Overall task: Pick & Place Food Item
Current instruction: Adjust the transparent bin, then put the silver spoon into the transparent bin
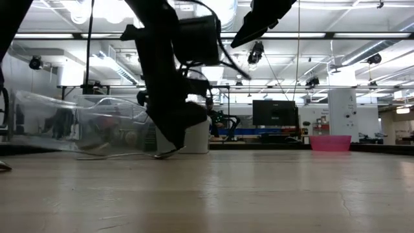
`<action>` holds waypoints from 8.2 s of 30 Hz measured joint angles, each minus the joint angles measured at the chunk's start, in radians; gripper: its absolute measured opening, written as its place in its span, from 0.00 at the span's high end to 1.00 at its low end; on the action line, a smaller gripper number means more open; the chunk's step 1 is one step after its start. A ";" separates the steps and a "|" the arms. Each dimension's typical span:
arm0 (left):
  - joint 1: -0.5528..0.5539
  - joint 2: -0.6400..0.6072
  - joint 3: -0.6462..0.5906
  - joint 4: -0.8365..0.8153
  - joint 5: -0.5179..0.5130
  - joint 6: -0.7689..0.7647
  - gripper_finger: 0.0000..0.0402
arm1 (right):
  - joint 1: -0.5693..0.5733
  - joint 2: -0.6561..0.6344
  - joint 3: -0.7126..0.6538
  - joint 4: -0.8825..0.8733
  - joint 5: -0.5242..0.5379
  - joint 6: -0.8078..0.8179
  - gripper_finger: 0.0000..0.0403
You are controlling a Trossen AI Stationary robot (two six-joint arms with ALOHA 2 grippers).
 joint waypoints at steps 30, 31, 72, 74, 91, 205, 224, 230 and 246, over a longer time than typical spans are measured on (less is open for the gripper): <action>-0.082 -0.096 0.074 -0.090 0.115 0.053 0.55 | 0.000 0.000 0.000 0.000 0.000 0.000 0.05; -0.084 -0.112 0.074 -0.095 0.115 0.056 0.55 | 0.000 0.000 0.000 0.000 0.000 0.000 0.05; -0.268 -0.338 -0.356 -0.001 0.210 -0.417 0.55 | 0.000 0.000 0.000 0.000 0.000 0.000 0.05; -0.249 -0.380 -0.401 -0.002 0.201 -0.415 0.55 | 0.000 0.000 0.000 0.000 0.000 0.000 0.05; -0.207 -0.713 -0.657 0.017 0.114 -0.272 0.55 | 0.000 0.000 0.000 0.000 0.000 0.000 0.05; -0.229 -0.331 -0.605 0.682 0.246 0.182 0.87 | 0.000 0.000 0.000 0.000 0.000 0.000 0.05; -0.228 -0.333 -0.604 0.674 0.243 0.174 0.98 | 0.000 0.000 0.000 0.000 0.000 0.000 0.05; -0.227 -0.381 -0.585 0.622 0.249 0.175 0.98 | 0.000 0.000 0.000 0.000 0.000 0.000 0.05; -0.227 -0.567 -0.340 0.123 0.112 0.138 0.98 | 0.000 0.000 0.000 0.001 0.000 0.000 0.05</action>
